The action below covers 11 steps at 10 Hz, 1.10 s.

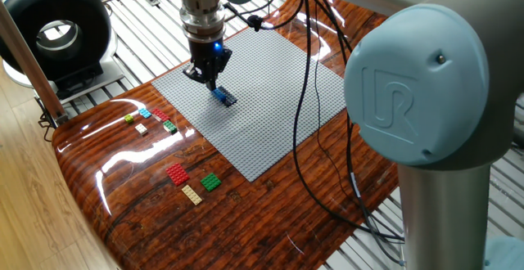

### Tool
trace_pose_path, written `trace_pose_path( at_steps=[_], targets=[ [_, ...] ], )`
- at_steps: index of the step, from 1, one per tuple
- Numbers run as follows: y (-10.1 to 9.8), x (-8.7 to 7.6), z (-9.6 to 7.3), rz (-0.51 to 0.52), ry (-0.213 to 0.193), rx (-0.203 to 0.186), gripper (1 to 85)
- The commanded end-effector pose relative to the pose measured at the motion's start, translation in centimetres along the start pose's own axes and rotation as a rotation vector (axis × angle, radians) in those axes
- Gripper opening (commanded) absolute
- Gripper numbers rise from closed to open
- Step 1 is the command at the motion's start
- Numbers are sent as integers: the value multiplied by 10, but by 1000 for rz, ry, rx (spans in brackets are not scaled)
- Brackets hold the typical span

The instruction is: Build with small Lego blocks

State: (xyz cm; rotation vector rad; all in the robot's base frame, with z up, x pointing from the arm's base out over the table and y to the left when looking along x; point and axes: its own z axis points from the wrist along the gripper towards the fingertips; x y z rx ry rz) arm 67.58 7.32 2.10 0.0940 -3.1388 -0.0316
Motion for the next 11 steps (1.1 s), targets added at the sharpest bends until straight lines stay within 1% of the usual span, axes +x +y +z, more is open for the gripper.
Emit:
trace_pose_path(
  at_steps=[1, 5, 7, 11],
  targets=[
    [1, 0, 3, -2, -10, -22, 10],
    [-2, 6, 6, -11, -20, -38, 10],
    [-6, 8, 3, -16, -20, -41, 10],
    [-6, 9, 2, -17, -16, -43, 10]
  ],
)
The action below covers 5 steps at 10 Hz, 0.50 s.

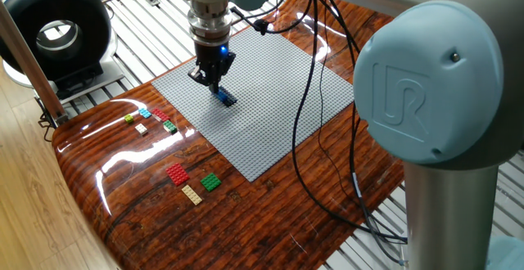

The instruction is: Build with small Lego blocks

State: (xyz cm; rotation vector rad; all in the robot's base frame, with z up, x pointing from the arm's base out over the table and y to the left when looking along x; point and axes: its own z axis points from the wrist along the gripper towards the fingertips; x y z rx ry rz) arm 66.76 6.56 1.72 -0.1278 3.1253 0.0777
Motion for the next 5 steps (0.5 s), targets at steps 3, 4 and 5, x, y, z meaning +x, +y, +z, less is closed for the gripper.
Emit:
trace_pose_path(
  at_steps=[3, 4, 5],
  targets=[
    [4, -1, -1, 5, -4, -20, 10],
    [5, -1, -1, 5, -4, -23, 10],
    [5, -2, -2, 3, -5, -23, 10]
  ],
)
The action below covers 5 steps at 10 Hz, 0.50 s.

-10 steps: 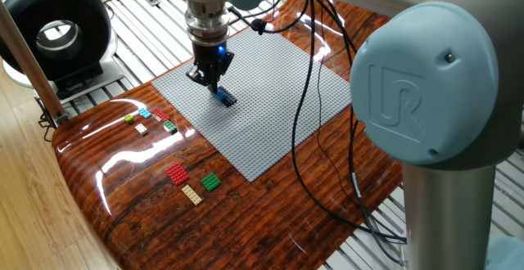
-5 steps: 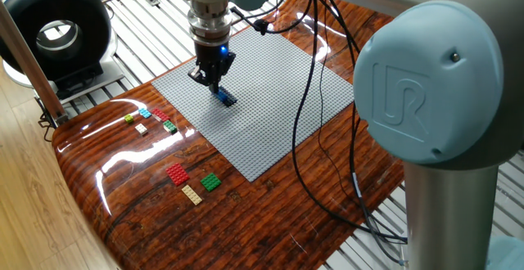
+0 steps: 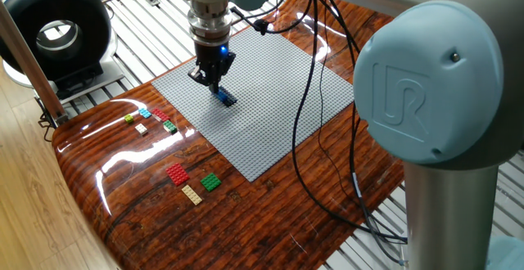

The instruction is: Build with small Lego blocks

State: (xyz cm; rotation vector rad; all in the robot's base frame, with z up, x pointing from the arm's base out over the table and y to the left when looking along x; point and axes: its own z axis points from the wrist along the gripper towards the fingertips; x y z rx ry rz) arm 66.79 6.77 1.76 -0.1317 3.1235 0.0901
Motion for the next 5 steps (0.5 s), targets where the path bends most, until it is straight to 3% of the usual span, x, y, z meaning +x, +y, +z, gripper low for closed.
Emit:
trace_pose_path(
  at_steps=[1, 5],
  targets=[
    [3, -3, -2, 7, 0, -10, 10],
    [-2, 0, -9, -2, 18, 4, 10]
  ],
)
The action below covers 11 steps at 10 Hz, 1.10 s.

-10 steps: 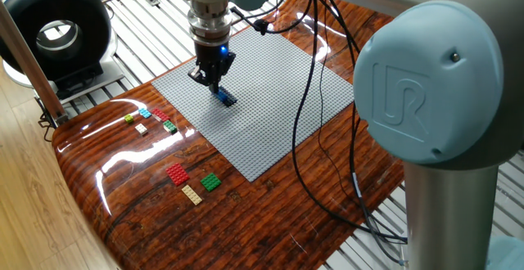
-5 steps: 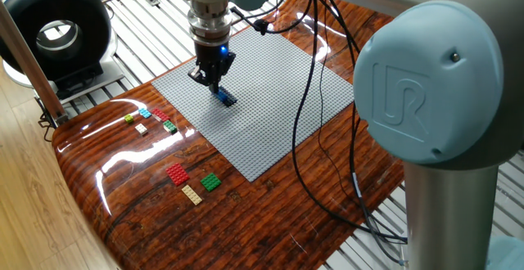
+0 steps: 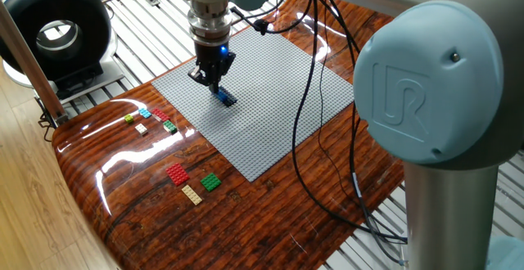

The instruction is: Build with small Lego blocks

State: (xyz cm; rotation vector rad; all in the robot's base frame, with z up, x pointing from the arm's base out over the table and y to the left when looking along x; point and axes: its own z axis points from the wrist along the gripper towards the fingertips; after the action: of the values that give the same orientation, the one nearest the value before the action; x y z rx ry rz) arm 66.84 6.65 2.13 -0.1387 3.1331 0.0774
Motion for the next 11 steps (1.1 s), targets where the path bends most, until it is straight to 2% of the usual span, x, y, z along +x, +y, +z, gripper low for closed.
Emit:
trace_pose_path(
  at_steps=[1, 4, 7, 11],
  targets=[
    [-5, 2, -7, -1, 15, 4, 10],
    [-10, 3, -7, -7, 15, 6, 10],
    [-6, 3, -2, -1, -2, -11, 10],
    [-7, 3, -2, -1, -2, -10, 10]
  ],
)
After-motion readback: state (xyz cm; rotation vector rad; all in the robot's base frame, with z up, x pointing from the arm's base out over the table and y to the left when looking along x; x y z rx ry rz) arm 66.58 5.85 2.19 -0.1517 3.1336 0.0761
